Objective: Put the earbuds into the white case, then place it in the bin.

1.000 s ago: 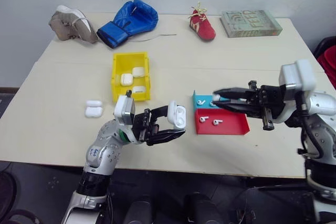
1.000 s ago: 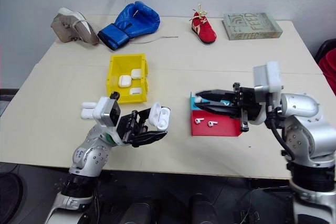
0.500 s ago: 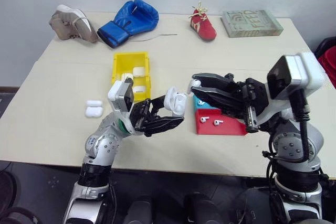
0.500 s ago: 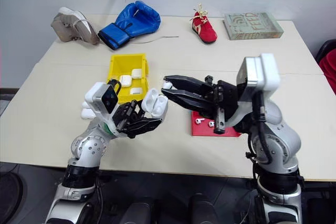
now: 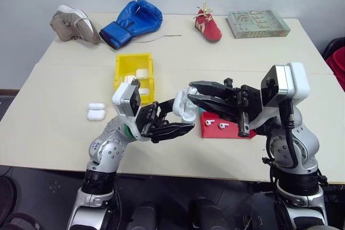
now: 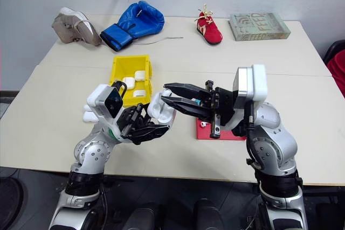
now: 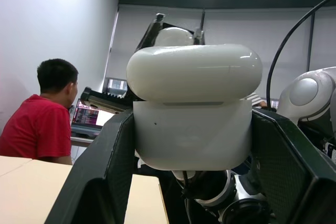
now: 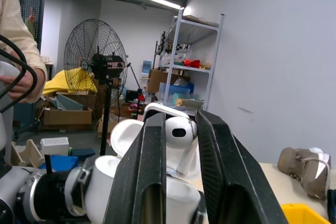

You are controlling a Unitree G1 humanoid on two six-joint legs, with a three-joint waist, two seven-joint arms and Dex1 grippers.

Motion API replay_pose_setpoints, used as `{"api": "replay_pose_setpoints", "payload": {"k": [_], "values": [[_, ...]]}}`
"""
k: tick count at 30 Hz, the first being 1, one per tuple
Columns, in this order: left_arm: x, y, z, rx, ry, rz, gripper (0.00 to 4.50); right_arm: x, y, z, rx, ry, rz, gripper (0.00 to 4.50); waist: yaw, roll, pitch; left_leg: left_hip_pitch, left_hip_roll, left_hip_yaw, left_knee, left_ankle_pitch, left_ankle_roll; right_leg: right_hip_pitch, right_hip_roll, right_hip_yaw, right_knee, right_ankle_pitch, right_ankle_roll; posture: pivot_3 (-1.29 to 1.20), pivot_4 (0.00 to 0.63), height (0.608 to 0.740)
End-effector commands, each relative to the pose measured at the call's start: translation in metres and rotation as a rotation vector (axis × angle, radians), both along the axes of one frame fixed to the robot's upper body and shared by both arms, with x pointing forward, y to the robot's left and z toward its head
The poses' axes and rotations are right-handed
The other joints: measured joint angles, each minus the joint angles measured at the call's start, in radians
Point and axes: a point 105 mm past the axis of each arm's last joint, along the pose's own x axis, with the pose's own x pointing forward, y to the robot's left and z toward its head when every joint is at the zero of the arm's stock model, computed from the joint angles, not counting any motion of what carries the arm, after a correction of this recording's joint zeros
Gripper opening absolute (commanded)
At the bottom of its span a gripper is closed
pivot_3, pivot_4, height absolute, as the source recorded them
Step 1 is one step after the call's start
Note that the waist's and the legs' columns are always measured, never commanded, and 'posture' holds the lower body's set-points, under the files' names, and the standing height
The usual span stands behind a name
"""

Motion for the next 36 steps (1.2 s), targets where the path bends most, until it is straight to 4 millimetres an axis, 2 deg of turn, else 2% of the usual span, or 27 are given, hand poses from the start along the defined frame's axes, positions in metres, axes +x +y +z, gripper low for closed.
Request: {"api": "replay_pose_setpoints", "payload": {"k": [1,13,18,20,23,27,30,31,32,34,36], "values": [[-0.009,-0.002,0.008,-0.021,-0.049,-0.011,2.8,-0.002,-0.001,-0.003,-0.017,-0.019,0.003,0.44,0.0,0.0,0.0,0.0,0.0,0.0,0.0,0.0,0.0,0.0,0.0,0.0,0.0,0.0,0.0,0.0,0.15,0.74],[-0.007,-0.001,0.007,-0.032,-0.046,0.017,2.8,0.002,-0.004,-0.02,-0.065,0.002,0.006,0.44,0.0,0.0,0.0,0.0,0.0,0.0,0.0,0.0,0.0,0.0,0.0,0.0,0.0,0.0,0.0,0.0,0.15,0.74],[-0.008,-0.002,0.007,-0.026,-0.065,0.01,2.8,0.001,-0.005,-0.032,-0.154,-0.001,0.014,0.44,0.001,0.0,0.0,0.0,0.0,0.0,0.0,0.0,0.0,0.0,0.0,0.0,-0.001,0.0,0.0,0.0,0.15,0.74],[-0.009,-0.002,0.007,-0.022,-0.072,0.009,2.8,0.001,-0.005,-0.033,-0.15,0.054,0.031,0.44,0.001,0.0,0.0,0.0,0.0,0.0,0.0,0.0,0.0,0.0,0.0,0.0,-0.001,0.0,0.0,0.0,0.15,0.74],[-0.009,-0.002,0.007,-0.018,-0.078,0.007,2.8,-0.002,-0.003,-0.029,-0.157,0.109,0.065,1.48,0.0,0.0,0.0,0.0,0.0,0.0,0.0,0.0,0.0,0.0,0.0,0.0,-0.001,0.0,0.0,0.0,0.15,0.74],[-0.007,0.001,0.001,0.001,-0.071,0.034,2.8,-0.003,-0.011,-0.013,-0.144,0.035,0.022,2.83,0.001,0.0,0.0,0.0,0.0,0.0,0.0,0.0,0.0,0.0,0.0,0.0,-0.001,0.0,0.0,0.0,0.15,0.74],[-0.002,0.011,-0.01,0.043,-0.056,0.089,2.8,0.002,-0.04,-0.006,-0.166,0.051,-0.095,3.85,0.004,0.0,0.0,0.0,0.0,0.0,0.0,0.0,0.0,0.0,0.0,0.0,-0.002,0.0,0.0,0.0,0.15,0.74],[-0.001,0.014,-0.013,0.052,-0.053,0.101,2.8,0.002,-0.047,-0.006,-0.177,0.056,-0.122,4.13,0.006,0.0,0.0,0.0,0.0,0.0,-0.001,0.0,0.0,0.001,0.0,0.0,-0.002,0.0,0.0,0.0,0.15,0.74],[0.001,0.018,-0.018,0.071,-0.049,0.124,2.8,0.005,-0.063,-0.013,-0.211,0.069,-0.187,4.47,0.007,0.0,0.0,0.0,0.0,-0.001,-0.001,-0.001,0.001,0.001,0.0,0.0,-0.002,0.0,0.0,0.0,0.15,0.74],[0.003,0.027,-0.026,0.107,-0.052,0.167,2.8,0.007,-0.093,-0.027,-0.274,0.11,-0.303,4.47,0.016,0.0,0.0,0.0,0.0,-0.001,-0.002,-0.001,0.001,0.001,-0.001,-0.001,-0.004,0.0,0.0,0.0,0.15,0.74],[0.004,0.036,-0.035,0.142,-0.061,0.217,2.8,0.011,-0.147,-0.05,-0.312,0.172,-0.512,4.47,0.025,0.0,0.0,-0.001,0.0,0.0,-0.003,-0.001,0.002,0.002,-0.001,-0.001,-0.007,0.0,0.0,0.0,0.15,0.74]]}}
